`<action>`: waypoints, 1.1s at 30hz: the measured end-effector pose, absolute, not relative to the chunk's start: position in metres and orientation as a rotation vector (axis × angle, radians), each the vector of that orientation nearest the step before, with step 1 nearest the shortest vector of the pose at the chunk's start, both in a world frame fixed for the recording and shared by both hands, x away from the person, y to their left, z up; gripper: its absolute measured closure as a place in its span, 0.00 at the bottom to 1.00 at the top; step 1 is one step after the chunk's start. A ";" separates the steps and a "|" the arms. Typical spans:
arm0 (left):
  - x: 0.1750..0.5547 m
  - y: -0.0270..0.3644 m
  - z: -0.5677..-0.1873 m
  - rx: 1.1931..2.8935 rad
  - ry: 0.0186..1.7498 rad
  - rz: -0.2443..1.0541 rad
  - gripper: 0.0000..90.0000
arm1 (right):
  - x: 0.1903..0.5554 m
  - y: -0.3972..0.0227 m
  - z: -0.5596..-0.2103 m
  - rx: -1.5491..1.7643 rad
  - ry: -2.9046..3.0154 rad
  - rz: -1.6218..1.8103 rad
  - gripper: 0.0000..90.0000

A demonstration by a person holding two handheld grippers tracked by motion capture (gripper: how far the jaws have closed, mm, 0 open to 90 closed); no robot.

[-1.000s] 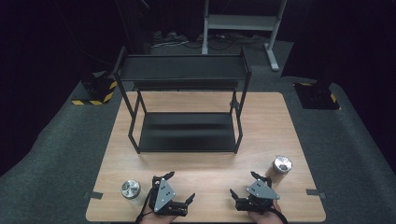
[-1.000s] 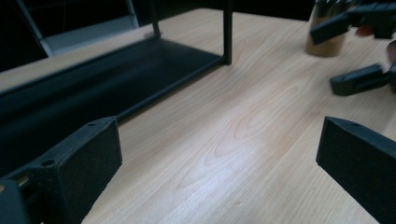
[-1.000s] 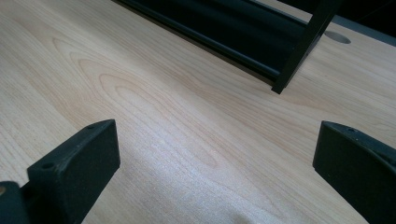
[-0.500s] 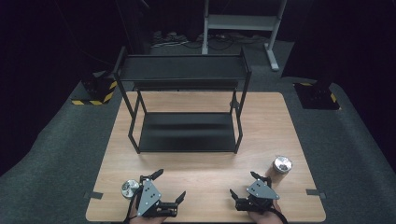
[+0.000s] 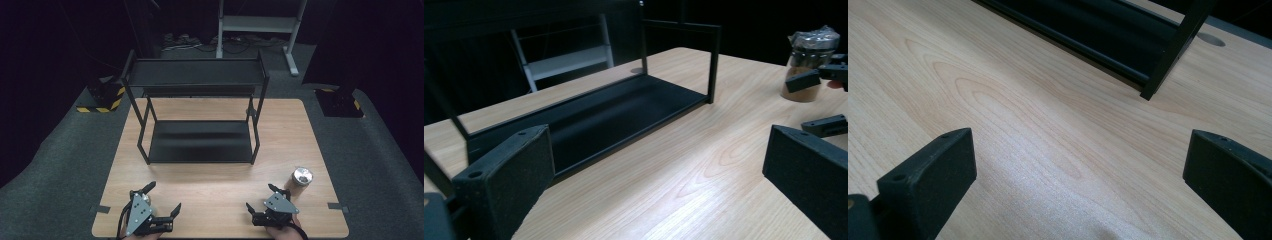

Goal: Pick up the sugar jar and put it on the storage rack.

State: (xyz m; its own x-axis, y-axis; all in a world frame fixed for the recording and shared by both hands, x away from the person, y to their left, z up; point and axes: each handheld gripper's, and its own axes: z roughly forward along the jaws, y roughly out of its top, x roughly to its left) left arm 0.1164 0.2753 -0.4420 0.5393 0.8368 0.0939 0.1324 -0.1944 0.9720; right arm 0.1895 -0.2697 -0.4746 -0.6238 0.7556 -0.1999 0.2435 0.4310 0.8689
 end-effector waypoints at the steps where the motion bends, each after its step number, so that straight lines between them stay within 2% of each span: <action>1: 0.116 0.277 -0.442 1.663 0.832 0.794 0.00 | 0.189 -0.270 -0.475 0.838 2.104 1.143 0.00; 14: 0.101 0.297 -0.446 1.646 0.910 0.851 0.00 | 0.190 -0.269 -0.474 0.836 2.106 1.140 0.00; 33: 0.089 0.315 -0.461 1.610 1.018 0.841 0.00 | 0.189 -0.269 -0.475 0.831 2.106 1.136 0.00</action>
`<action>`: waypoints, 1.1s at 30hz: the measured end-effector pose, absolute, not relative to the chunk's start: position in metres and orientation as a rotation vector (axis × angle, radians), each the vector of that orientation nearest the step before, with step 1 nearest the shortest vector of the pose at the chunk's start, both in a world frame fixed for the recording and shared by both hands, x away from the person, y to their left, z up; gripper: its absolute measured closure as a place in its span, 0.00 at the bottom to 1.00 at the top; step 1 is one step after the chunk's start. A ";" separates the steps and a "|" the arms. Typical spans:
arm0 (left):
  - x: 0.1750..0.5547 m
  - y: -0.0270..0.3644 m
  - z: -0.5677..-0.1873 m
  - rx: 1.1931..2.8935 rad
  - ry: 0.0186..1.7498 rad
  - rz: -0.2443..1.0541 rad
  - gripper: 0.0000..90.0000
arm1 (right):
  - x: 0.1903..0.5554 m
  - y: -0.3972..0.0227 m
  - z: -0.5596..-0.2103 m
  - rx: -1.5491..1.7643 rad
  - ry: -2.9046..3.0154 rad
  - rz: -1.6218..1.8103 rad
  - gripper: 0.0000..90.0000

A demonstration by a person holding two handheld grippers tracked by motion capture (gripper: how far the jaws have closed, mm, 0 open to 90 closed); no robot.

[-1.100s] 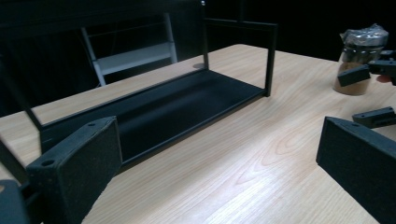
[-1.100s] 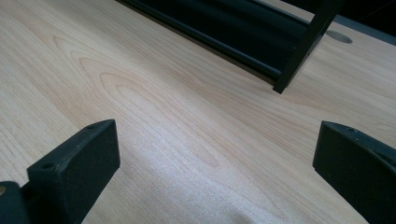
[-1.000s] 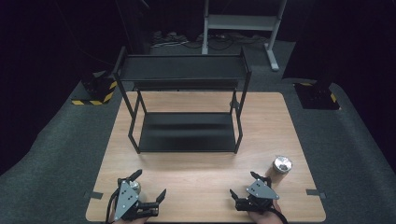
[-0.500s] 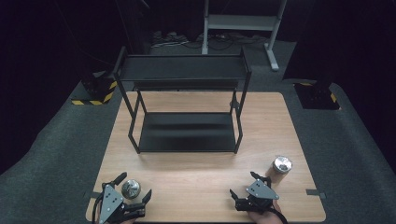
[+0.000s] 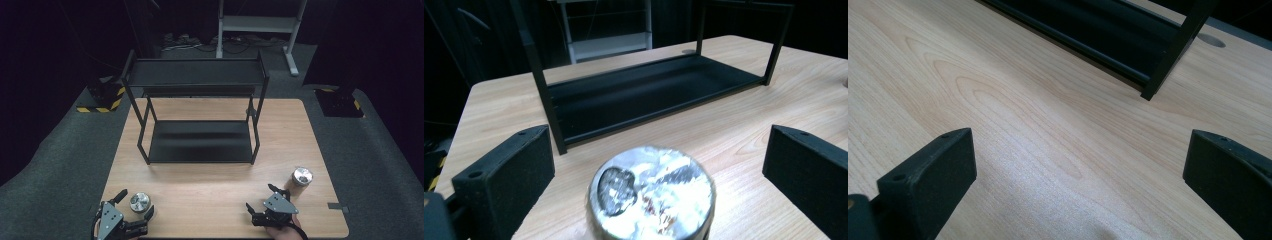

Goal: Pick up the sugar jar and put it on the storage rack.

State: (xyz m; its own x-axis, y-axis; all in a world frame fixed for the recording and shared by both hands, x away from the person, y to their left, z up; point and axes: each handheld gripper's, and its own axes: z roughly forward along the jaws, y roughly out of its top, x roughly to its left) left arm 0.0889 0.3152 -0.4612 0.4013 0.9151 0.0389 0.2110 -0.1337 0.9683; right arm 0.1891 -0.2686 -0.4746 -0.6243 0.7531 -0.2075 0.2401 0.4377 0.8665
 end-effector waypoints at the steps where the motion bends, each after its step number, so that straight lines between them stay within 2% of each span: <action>1: 0.089 0.316 -0.462 1.612 1.018 0.842 0.00 | 0.189 -0.269 -0.475 0.830 2.106 1.135 0.00; 18: 0.095 0.318 -0.471 1.632 1.029 0.779 0.12 | 0.188 -0.268 -0.475 0.834 2.100 1.136 0.00; 33: 0.097 0.327 -0.477 1.630 1.028 0.748 0.31 | 0.188 -0.269 -0.475 0.835 2.100 1.139 0.00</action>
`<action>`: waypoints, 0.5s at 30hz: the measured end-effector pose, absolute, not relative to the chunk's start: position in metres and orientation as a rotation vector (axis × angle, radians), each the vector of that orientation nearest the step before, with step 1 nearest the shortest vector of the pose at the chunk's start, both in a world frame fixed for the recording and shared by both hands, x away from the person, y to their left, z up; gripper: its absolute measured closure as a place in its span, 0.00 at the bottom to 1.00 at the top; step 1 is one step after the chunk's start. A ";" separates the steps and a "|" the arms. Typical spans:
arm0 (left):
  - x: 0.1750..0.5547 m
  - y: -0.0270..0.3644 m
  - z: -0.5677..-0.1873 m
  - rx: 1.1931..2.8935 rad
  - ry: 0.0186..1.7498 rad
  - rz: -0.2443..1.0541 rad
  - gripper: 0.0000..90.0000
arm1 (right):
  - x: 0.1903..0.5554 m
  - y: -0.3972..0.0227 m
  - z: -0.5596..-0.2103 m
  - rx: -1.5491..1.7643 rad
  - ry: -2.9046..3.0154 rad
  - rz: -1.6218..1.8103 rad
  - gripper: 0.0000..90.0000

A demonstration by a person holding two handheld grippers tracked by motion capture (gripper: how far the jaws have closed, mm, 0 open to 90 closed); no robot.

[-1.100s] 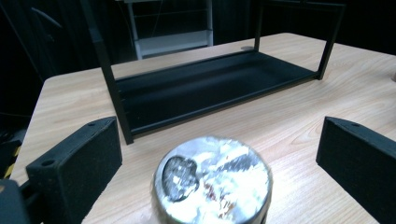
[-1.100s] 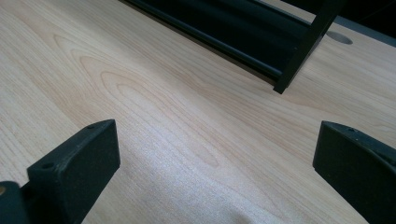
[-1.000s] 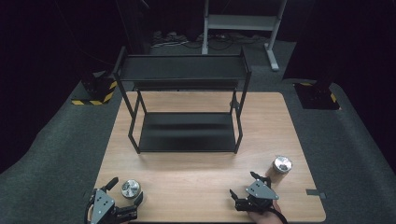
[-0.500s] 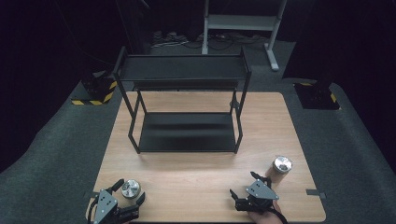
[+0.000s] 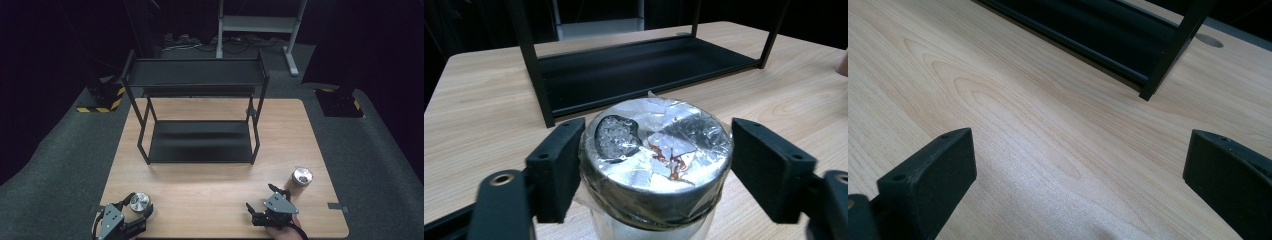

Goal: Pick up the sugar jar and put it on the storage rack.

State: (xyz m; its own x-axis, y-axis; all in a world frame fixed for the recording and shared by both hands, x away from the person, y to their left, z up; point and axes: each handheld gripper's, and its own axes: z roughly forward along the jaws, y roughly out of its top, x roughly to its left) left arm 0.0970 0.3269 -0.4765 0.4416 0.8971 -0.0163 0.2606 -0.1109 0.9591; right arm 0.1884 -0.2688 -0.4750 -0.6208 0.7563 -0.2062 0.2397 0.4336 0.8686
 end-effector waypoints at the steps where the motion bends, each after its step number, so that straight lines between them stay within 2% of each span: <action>1: 0.097 0.327 -0.477 1.634 1.026 0.750 0.31 | 0.188 -0.269 -0.475 0.835 2.100 1.139 0.00; 5: 0.096 0.330 -0.478 1.627 1.026 0.754 0.37 | 0.189 -0.269 -0.475 0.836 2.100 1.139 0.00; 15: 0.094 0.326 -0.480 1.609 1.038 0.765 0.38 | 0.189 -0.269 -0.475 0.840 2.097 1.143 0.00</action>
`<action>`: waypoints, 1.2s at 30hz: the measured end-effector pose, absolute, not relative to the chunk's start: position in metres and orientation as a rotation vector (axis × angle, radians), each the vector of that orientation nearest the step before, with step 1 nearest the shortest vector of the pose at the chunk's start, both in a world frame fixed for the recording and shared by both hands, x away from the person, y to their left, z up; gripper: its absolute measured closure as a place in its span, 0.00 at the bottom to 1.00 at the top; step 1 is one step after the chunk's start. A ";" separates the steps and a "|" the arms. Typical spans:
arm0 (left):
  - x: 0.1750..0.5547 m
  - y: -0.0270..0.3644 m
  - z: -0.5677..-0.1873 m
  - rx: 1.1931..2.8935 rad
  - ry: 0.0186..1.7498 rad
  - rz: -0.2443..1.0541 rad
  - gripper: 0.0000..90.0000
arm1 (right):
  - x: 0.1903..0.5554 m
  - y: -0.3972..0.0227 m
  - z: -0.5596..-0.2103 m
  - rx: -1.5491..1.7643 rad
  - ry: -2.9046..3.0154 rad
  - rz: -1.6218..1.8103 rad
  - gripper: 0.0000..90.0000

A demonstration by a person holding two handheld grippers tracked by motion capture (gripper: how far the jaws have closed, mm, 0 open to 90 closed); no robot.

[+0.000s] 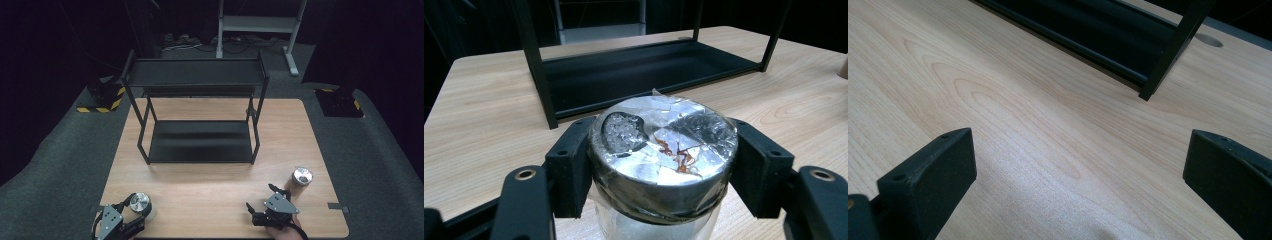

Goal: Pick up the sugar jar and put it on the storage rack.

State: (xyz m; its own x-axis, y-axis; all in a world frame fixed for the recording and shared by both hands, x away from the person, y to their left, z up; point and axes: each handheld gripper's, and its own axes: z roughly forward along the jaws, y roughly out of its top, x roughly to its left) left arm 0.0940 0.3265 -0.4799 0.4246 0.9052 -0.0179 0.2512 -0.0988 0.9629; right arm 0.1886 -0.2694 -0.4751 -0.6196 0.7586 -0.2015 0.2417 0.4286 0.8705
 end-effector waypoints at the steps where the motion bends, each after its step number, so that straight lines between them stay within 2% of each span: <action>1: 0.094 0.326 -0.479 1.614 1.037 0.769 0.38 | 0.189 -0.269 -0.475 0.840 2.098 1.143 0.00; 19: 0.094 0.312 -0.461 1.558 0.999 0.786 0.38 | 0.190 -0.268 -0.474 0.844 2.104 1.130 0.00; 36: 0.138 0.299 -0.422 1.526 0.922 0.772 0.38 | 0.191 -0.269 -0.473 0.842 2.113 1.135 0.00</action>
